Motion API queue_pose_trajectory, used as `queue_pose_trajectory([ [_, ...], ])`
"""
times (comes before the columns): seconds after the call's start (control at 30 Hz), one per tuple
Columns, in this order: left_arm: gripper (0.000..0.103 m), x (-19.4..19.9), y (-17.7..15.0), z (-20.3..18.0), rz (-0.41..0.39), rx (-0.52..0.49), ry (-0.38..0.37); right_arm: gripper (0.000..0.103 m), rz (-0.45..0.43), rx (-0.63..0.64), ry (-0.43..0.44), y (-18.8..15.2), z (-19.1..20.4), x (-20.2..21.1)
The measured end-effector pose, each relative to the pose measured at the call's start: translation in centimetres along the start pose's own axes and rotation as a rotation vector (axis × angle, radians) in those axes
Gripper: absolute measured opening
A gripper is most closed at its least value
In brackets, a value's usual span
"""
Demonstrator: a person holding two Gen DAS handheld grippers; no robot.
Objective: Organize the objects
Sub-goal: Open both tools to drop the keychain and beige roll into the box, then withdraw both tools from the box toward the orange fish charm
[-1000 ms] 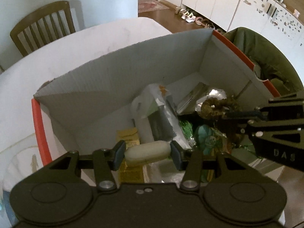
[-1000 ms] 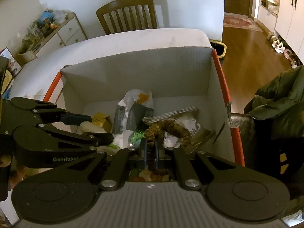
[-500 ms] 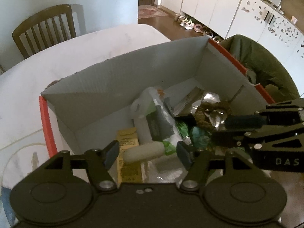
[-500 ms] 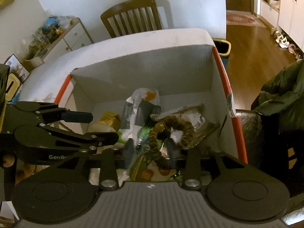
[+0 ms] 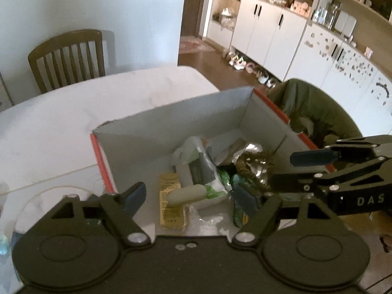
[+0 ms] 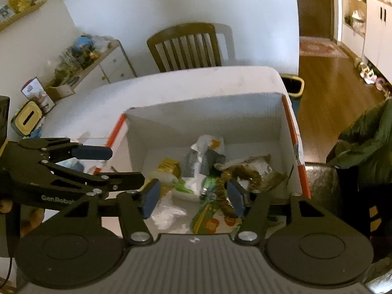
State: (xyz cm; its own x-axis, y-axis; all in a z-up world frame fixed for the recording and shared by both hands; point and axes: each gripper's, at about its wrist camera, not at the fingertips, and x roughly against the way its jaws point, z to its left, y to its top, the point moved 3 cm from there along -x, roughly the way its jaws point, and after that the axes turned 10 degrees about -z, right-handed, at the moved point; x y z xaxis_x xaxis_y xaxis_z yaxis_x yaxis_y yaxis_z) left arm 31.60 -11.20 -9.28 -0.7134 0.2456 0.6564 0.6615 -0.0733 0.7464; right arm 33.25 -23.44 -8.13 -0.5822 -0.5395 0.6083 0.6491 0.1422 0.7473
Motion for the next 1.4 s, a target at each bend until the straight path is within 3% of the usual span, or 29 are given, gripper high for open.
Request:
queue_pose_trajectory([
  [0.47,0.090,7.3,-0.2,2.6,-0.116,0.030,-0.019,0.074,-0.104,0.012,0.027,0.3,6.1,3.4],
  [0.57,0.092,8.7,-0.4,4.1,-0.134,0.040,-0.015,0.081,-0.121,0.000,0.041,0.2,8.0,3.7],
  [0.9,0.102,12.6,-2.2,10.2,-0.158,0.041,0.007,0.088,-0.181,0.023,0.058,-0.9,16.2,3.1],
  [1.23,0.103,14.5,-4.3,17.2,-0.173,0.037,0.045,0.091,-0.142,0.024,0.031,-2.7,21.9,0.1],
  [1.4,0.103,13.8,-5.2,21.1,-0.174,0.092,0.080,0.091,-0.101,0.056,-0.027,-3.8,23.8,-2.3],
])
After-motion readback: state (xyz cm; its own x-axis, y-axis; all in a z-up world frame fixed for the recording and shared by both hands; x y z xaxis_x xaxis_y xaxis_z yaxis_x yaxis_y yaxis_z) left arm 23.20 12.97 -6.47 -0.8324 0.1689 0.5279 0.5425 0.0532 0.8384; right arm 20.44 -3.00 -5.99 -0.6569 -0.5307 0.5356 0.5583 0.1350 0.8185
